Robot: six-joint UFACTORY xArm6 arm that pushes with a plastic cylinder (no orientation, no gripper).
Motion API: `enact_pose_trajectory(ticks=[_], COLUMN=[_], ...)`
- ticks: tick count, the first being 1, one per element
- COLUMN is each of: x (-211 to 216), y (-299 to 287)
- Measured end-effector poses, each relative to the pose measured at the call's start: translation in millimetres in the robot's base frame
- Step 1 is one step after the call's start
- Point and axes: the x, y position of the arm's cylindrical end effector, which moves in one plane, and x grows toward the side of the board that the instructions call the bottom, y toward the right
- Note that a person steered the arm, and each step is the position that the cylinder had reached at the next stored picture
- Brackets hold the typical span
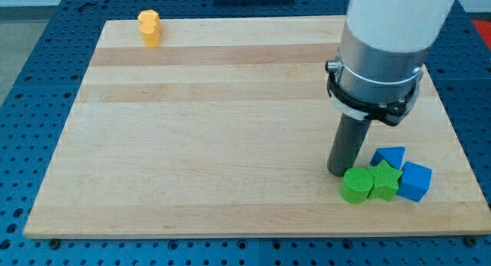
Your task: Push the red star towards the blue triangle
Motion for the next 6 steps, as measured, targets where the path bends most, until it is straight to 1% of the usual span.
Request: enact_pose_trajectory(ticks=[1, 3, 4, 5, 6], x=[-18.8, -27.7, -39.6, -74.5, -101.5], y=[-16.0, -14.6, -4.1, 15.5, 56.0])
